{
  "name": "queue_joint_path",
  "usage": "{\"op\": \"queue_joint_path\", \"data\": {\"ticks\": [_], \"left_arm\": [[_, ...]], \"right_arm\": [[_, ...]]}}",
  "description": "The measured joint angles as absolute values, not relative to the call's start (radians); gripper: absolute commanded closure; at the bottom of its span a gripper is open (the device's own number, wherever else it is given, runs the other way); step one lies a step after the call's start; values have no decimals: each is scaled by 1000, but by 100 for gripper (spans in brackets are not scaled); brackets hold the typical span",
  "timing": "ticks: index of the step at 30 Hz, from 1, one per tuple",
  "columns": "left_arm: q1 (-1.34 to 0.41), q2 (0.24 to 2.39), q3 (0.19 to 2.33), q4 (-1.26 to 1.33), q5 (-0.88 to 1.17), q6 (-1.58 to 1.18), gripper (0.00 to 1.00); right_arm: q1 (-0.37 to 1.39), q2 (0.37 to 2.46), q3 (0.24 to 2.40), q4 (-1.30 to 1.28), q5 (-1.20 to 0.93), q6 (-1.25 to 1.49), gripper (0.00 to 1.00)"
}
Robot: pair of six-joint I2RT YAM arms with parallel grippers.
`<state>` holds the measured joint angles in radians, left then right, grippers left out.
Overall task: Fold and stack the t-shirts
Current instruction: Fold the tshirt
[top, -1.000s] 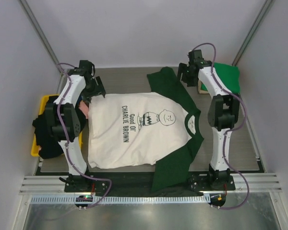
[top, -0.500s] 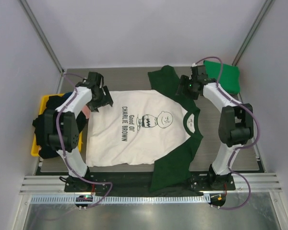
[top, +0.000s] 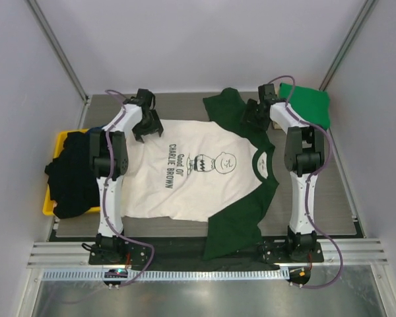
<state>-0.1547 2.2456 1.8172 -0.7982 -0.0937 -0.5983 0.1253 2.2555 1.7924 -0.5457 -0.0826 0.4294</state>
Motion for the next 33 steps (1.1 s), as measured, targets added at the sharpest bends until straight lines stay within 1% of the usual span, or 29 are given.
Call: {"op": "queue_joint_path", "data": {"ticks": [7, 8, 11, 15, 17, 19, 22, 26, 28, 31, 33], "left_arm": [[-147, 2598, 2439, -930, -120, -587, 22], [-144, 2623, 2485, -934, -115, -588, 22], [-133, 2637, 2514, -939, -86, -601, 22], [-128, 2537, 2354, -919, -50, -622, 20], [-130, 2447, 2237, -921, -40, -629, 19], [-134, 2329, 2115, -926, -33, -633, 18], [-139, 2088, 1934, -913, -37, -648, 18], [-143, 1723, 1693, -854, -49, -659, 18], [-143, 1563, 1557, -813, -55, -672, 18], [-142, 1408, 1350, -781, -59, -688, 18], [-142, 1345, 1199, -770, -59, -706, 18]], "right_arm": [[73, 2560, 2300, -602, -106, 432, 24], [69, 2595, 2359, -601, -120, 429, 23], [59, 2666, 2482, -606, -171, 419, 22], [56, 2656, 2475, -599, -247, 411, 20], [60, 2611, 2428, -599, -272, 405, 19], [71, 2514, 2328, -600, -278, 398, 19], [94, 2289, 2119, -595, -253, 405, 19], [154, 1823, 1707, -551, -133, 464, 19], [212, 1586, 1504, -540, -66, 504, 19], [327, 1352, 1229, -547, 10, 576, 20], [420, 1247, 1037, -559, 40, 641, 20]]}}
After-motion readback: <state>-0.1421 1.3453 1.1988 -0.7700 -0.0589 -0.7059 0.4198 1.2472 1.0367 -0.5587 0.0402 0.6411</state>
